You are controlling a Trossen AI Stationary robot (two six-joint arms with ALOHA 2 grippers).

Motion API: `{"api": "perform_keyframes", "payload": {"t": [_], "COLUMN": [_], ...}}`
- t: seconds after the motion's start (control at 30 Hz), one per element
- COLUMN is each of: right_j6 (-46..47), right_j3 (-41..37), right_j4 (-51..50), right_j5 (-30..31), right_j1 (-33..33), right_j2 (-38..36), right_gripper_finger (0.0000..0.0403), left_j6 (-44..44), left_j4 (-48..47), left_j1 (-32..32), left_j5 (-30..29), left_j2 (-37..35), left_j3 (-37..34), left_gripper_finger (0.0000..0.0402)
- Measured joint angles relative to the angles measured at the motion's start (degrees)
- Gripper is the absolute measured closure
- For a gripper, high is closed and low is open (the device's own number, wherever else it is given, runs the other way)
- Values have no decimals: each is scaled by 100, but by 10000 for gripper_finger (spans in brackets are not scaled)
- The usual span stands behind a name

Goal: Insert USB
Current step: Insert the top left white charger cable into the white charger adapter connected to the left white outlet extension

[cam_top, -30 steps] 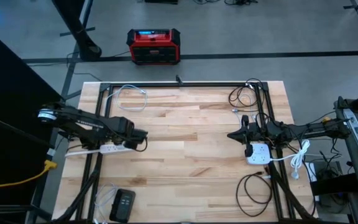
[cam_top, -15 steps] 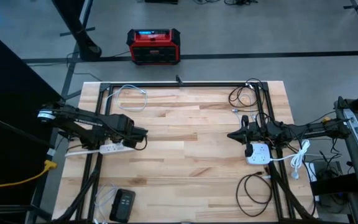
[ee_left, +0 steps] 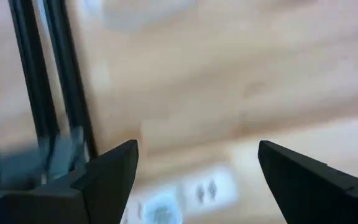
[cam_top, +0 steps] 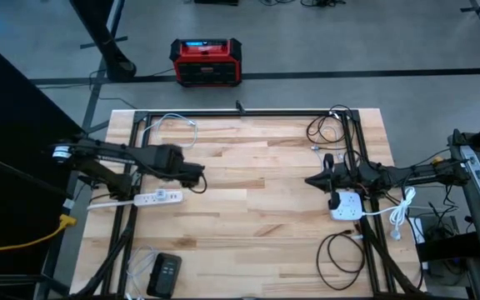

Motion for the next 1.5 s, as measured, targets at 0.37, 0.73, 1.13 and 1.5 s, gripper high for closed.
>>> {"api": "perform_keyframes", "payload": {"t": [0.37, 0.73, 1.13, 1.5], "right_j6": [-306, -1093, -956, -726], "right_j3": [3, 586, 1136, 1321], "right_j4": [1869, 2571, 2575, 2573], "right_j5": [211, 194, 149, -135], "right_j1": [-218, -876, -875, -864], "right_j2": [1408, 3133, 4427, 4572], "right_gripper_finger": [403, 403, 403, 403], "left_j6": [2011, 5902, 9747, 11286], "left_j4": [697, 3187, 3333, 3205], "left_j1": [1192, 4080, 4678, 4752], "left_j5": [-1299, 597, 454, -37], "left_j2": [136, 359, 2221, 3227], "left_j3": [311, -296, 240, 450], "left_gripper_finger": [88, 88, 89, 102]}}
